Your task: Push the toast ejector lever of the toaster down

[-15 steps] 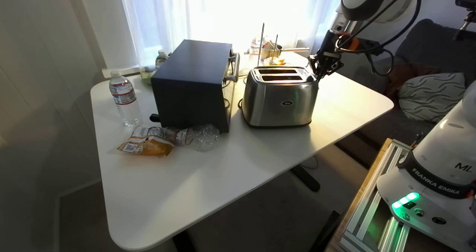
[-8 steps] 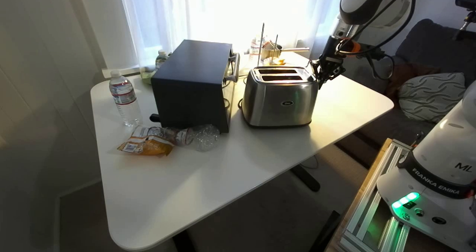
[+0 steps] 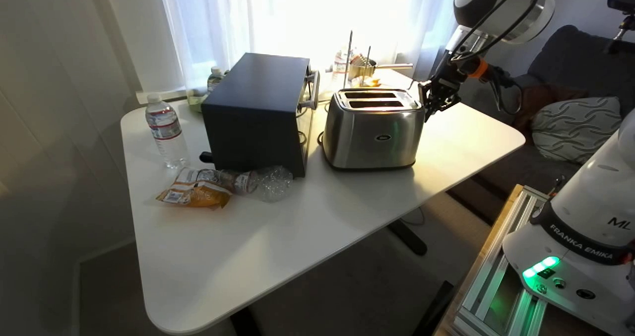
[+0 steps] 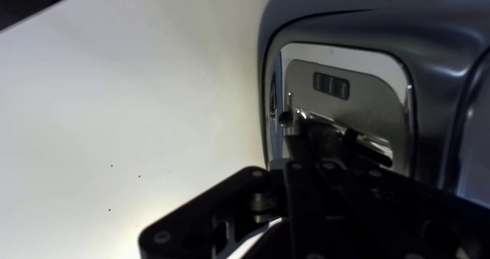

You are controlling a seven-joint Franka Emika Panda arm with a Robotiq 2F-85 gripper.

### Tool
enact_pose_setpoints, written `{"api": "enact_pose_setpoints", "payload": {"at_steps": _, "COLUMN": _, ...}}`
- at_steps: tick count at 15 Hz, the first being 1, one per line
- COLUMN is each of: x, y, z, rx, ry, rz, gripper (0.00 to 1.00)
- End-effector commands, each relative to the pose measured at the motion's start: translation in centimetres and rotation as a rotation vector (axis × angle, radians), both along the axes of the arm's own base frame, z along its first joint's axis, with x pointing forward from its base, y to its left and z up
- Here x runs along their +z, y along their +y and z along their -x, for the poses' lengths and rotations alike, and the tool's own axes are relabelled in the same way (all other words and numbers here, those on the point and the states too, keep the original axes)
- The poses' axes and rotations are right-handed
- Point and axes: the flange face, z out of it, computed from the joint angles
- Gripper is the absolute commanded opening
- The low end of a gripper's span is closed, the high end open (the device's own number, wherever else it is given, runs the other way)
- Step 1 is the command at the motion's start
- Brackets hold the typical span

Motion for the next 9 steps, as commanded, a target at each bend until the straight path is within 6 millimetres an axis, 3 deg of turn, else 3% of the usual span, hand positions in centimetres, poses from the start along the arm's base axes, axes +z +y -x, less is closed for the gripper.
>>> {"api": "enact_pose_setpoints", "payload": {"at_steps": 1, "x": -1.0, "y": 0.0, "z": -0.9, "rx": 0.019, "ry": 0.012, "rz": -0.067, "gripper": 0.0}}
{"api": "enact_pose_setpoints", "payload": {"at_steps": 9, "x": -4.4, "y": 1.2, "z": -0.8, "rx": 0.025, "ry": 0.072, "rz": -0.067, "gripper": 0.0}}
